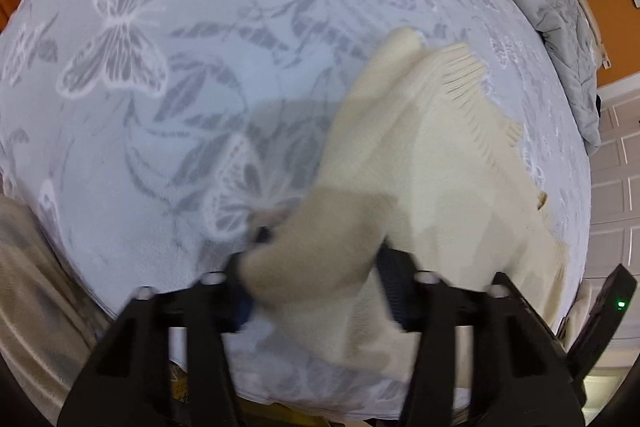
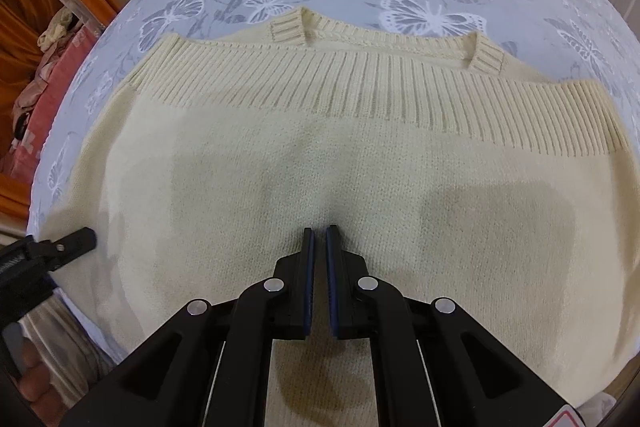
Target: Fold small clothes
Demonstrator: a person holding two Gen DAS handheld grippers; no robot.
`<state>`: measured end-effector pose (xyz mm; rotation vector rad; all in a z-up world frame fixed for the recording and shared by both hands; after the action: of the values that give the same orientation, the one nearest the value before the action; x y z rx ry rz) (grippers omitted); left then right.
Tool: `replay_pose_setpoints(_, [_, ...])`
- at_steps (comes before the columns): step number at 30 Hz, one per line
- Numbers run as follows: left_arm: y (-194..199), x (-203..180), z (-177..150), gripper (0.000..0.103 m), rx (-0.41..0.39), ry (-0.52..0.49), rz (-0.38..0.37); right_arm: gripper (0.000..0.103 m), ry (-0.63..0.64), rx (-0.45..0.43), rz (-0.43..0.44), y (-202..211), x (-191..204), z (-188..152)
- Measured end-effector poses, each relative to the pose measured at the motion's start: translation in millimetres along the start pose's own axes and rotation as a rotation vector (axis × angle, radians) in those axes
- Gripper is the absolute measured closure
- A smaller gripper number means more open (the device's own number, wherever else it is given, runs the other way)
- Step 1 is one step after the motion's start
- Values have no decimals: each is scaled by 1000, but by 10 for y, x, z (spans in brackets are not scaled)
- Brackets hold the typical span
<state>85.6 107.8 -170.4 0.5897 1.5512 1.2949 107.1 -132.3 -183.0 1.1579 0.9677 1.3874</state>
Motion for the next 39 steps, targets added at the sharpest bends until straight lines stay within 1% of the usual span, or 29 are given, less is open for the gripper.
replay_pose_setpoints(2, [107,-75,9,74,-21,-10,-23,98,-1,-2,8,2,-4,-1])
replay_pose_setpoints(3, [168,-136,10,75,-38,-26,-29,98,-2,-3,12,2,-8,-2])
replay_pose_setpoints(7, [396,-398,-13,80,-98,-103,-36,98,-8,-6,31,10,-12,-4])
replay_pose_setpoints(8, [468,-481,-22,84,-114,-129,-39,98,-9,-5,38,18,-14,-4])
replay_pose_setpoints(10, [584,-653,-47,87,-139,-182,-52,99,-29,-2,74,72,-51,4])
replay_pose_setpoints(12, [756,-987,-127,87,-180,-287,-61,99,-87,-18,150,240,-163,-12])
replay_pose_setpoints(13, [822,-1155,-174,87,-197,-342,-57,98,-105,-37,162,319,-217,-26])
replay_pose_setpoints(15, [901,-1405,-270,87,-210,-420,-68,93,-139,-96,165,568,-464,-93])
replay_pose_setpoints(17, [927,-1785,-440,88,-213,-525,-80,93,-197,-135,162,787,-818,-214])
replay_pose_setpoints(19, [847,-2082,-576,88,-208,-603,-75,91,-261,-162,150,971,-1219,-391])
replay_pose_setpoints(20, [772,-2268,-700,88,-197,-657,-72,91,-282,-169,141,1029,-1363,-462])
replay_pose_setpoints(21, [678,-2444,-842,88,-181,-703,-73,88,-303,-174,136,1088,-1511,-544])
replay_pose_setpoints(22, [624,-2519,-941,88,-169,-730,-74,87,-322,-176,137,1130,-1636,-630])
replay_pose_setpoints(23, [519,-2655,-1115,88,-148,-774,-69,86,-345,-174,146,1159,-1771,-722])
replay_pose_setpoints(25, [259,-2830,-1412,88,-98,-855,-50,79,-386,-172,192,1181,-1963,-848])
replay_pose_setpoints(26, [48,-2904,-1609,88,-70,-912,-21,76,-397,-173,216,1183,-2016,-884])
replay_pose_setpoints(27, [-175,-2932,-1790,88,-43,-976,28,70,-401,-171,232,1181,-2035,-891])
replay_pose_setpoints(28, [-288,-2937,-1889,88,-30,-1007,61,62,-397,-168,255,1180,-2038,-872])
replay_pose_setpoints(29, [-467,-2895,-2020,87,-12,-1045,118,56,-387,-166,284,1176,-2022,-852])
replay_pose_setpoints(30, [-522,-2862,-2086,86,-20,-1067,151,44,-363,-159,332,1169,-1965,-799])
replay_pose_setpoints(31, [-478,-2821,-2139,82,-58,-1091,158,33,-343,-153,365,1175,-1931,-774])
replay_pose_setpoints(33, [-301,-2777,-2192,69,-82,-1105,91,28,-286,-123,448,1127,-1738,-627])
replay_pose_setpoints(34, [-199,-2737,-2209,55,-83,-1111,51,24,-265,-95,484,1070,-1629,-545])
replay_pose_setpoints(35, [-82,-2667,-2232,44,-88,-1119,20,22,-256,-72,500,1022,-1560,-498])
replay_pose_setpoints(36, [30,-2584,-2251,39,-111,-1127,15,21,-244,-33,515,932,-1453,-432])
replay_pose_setpoints(37, [91,-2538,-2263,27,-139,-1131,34,20,-237,-4,524,865,-1378,-398])
replay_pose_setpoints(38, [190,-2427,-2267,24,-180,-1137,60,20,-237,40,522,752,-1272,-354])
replay_pose_setpoints(39, [243,-2351,-2264,24,-196,-1143,70,18,-239,67,509,675,-1200,-321])
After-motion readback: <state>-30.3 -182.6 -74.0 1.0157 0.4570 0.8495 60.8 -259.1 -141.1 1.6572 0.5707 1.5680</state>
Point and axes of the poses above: each gripper's, at about its wrist camera, not at the fingertips, and y roughly against the way its jaws point, x to its left, z to its top, the point moved 6 cm from there along -y, roughly the way its jaws point, and after that the axes turned 6 degrees about x, right-handed, at the moved point
